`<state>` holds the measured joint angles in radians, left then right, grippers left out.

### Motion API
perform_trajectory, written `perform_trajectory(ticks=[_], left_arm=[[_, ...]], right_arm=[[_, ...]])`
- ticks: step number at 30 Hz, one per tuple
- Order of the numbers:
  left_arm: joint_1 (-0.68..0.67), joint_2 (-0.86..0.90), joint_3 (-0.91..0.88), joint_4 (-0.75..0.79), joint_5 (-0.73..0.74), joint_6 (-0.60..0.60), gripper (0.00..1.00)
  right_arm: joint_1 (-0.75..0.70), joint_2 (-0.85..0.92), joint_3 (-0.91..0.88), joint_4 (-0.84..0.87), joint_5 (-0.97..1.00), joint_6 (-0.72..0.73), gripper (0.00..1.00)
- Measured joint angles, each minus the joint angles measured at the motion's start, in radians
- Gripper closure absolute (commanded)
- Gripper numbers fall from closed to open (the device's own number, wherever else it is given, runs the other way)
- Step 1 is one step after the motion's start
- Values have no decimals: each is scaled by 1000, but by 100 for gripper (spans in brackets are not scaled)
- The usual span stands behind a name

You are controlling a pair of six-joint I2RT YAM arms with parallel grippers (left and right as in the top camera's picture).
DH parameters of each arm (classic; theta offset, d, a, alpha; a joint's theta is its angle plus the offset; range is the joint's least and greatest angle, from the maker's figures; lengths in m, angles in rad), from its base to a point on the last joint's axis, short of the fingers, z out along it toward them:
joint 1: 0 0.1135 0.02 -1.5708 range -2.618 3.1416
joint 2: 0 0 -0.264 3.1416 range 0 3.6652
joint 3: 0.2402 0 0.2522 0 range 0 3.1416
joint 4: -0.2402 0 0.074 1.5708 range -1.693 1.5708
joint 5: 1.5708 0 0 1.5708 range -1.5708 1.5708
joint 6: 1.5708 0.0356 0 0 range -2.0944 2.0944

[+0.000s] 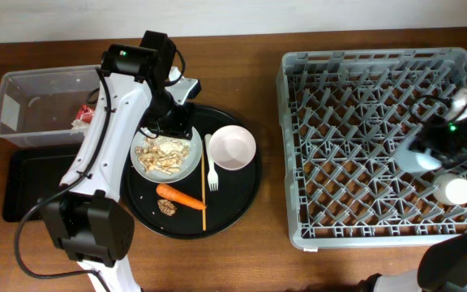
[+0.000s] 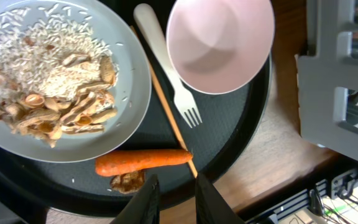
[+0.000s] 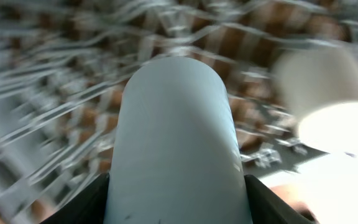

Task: Sort waste into correct bins and load items into the dishwasher rack
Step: 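Place the blue cup in the rack's right side with the right gripper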

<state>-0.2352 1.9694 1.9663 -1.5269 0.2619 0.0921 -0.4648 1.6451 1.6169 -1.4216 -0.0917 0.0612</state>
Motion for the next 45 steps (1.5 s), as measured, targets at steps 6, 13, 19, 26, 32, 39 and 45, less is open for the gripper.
perform_trajectory(ticks=[6, 13, 19, 26, 32, 39, 45], left_arm=[[0, 0, 0, 0, -13, -18, 81], [0, 0, 0, -4, -13, -26, 81], [0, 0, 0, -8, -13, -26, 81], [0, 0, 0, -8, -13, -26, 80], [0, 0, 0, -10, -13, -30, 80], [0, 0, 0, -11, -13, -30, 80], [0, 0, 0, -12, -13, -30, 80]], right_arm=[[-37, -1, 1, 98, 263, 154, 65], [-40, 6, -32, 228, 333, 224, 65], [-172, 51, -32, 276, 287, 280, 64], [-250, 150, -32, 337, 169, 284, 51], [-250, 180, -32, 352, 150, 294, 8], [-261, 169, -31, 346, 64, 270, 11], [-260, 117, -29, 373, 14, 267, 12]])
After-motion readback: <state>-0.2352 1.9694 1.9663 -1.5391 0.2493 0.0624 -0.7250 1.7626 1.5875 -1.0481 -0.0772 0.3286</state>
